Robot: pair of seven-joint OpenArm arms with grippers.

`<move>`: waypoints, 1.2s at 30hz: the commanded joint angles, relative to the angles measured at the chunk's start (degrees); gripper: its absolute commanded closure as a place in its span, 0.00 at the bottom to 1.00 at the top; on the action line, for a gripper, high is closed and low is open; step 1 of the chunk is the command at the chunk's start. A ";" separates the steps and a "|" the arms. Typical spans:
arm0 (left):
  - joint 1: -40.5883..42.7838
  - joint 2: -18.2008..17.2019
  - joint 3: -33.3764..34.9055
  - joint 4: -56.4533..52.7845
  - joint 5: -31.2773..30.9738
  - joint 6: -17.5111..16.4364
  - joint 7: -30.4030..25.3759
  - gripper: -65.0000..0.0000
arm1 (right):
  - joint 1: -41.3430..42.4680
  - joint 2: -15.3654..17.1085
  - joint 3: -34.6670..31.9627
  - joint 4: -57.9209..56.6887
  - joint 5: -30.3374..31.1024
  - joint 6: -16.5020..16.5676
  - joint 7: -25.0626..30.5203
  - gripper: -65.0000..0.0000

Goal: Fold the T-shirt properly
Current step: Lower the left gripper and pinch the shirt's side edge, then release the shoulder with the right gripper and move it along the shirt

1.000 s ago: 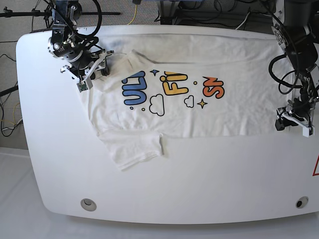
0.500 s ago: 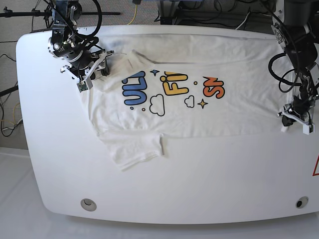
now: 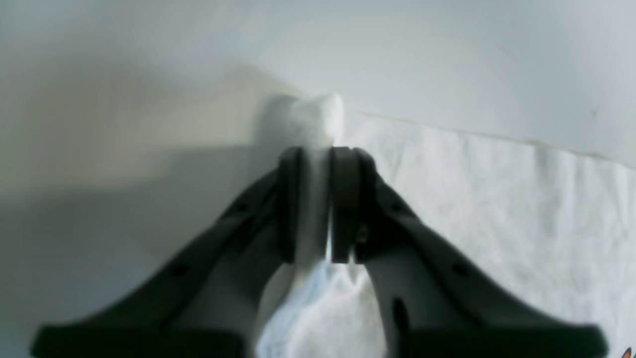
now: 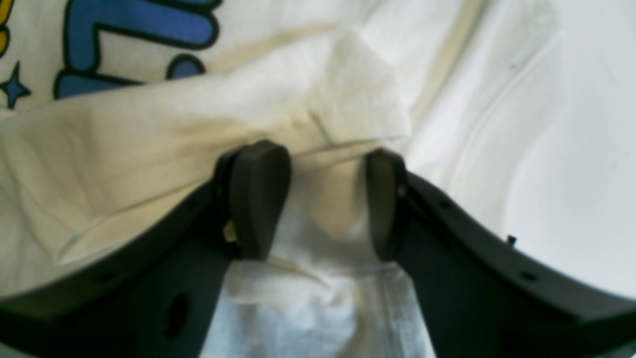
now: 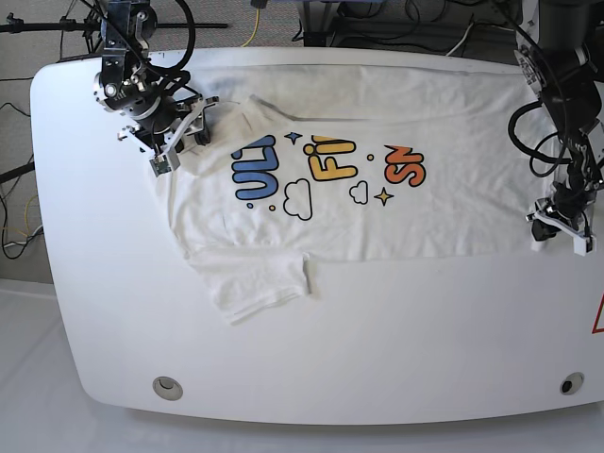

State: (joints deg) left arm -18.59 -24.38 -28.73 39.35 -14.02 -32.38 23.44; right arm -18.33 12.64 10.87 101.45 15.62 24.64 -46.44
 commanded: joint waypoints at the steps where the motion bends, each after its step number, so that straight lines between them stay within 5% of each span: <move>1: -0.69 -1.23 0.03 0.46 0.84 0.12 0.56 0.94 | 0.27 0.37 0.25 0.65 0.42 0.26 0.50 0.55; 16: -0.51 -1.53 -0.07 0.63 0.23 -0.23 0.16 0.79 | 0.66 0.34 0.94 0.78 0.21 0.10 0.79 0.55; 36: 0.26 -1.05 -0.75 7.53 -0.24 -1.25 3.81 0.90 | 10.80 0.54 0.58 0.48 0.37 0.24 -0.42 0.55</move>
State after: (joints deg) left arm -17.12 -24.18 -29.04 44.38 -13.47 -33.30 27.88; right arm -9.19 12.69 11.20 101.12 15.29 24.67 -47.55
